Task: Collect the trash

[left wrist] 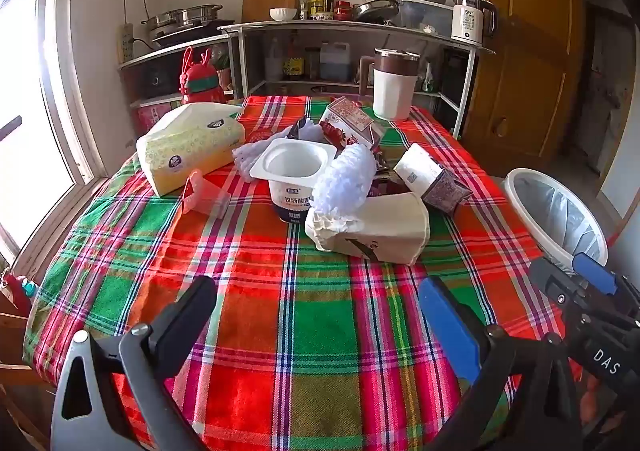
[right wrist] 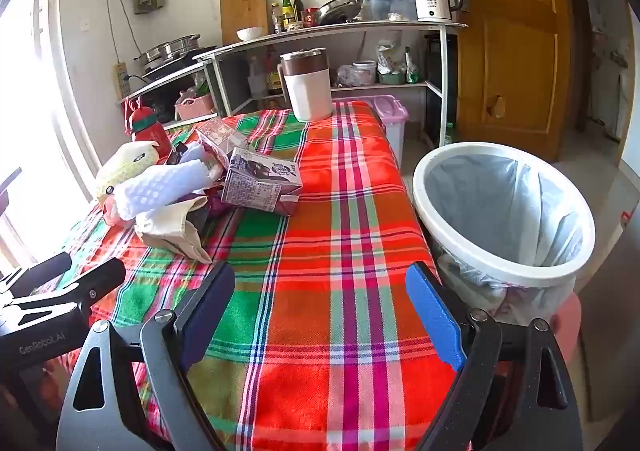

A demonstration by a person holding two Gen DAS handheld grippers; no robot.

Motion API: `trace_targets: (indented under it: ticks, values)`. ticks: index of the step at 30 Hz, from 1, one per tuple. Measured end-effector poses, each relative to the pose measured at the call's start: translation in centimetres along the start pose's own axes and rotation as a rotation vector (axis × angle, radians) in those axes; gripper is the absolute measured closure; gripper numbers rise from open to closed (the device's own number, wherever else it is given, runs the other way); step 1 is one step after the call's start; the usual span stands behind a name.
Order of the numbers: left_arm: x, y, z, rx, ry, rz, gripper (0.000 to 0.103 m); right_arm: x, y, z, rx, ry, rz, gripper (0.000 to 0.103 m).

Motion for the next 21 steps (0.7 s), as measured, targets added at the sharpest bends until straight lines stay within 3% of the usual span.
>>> trace_targets:
  ticks: [10, 21]
  values:
    - [0.2, -0.2, -0.4, 0.015, 0.003, -0.002, 0.001, 0.0, 0.3, -0.3, 0.012, -0.009, -0.019, 0.015]
    - [1.2, -0.2, -0.3, 0.024, -0.003, 0.014, 0.001, 1.1, 0.0, 0.0, -0.008, -0.003, 0.018, 0.015]
Point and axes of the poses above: each gripper's, at about its wrist camera, not at the fingertips, and x roughly against the way its jaws point, z to its right, y to its underside, the point moved 10 cm from there along -x, roughly the way its jaws point, and after that the axes turned 5 degrees about y, right-handed, at the moved point
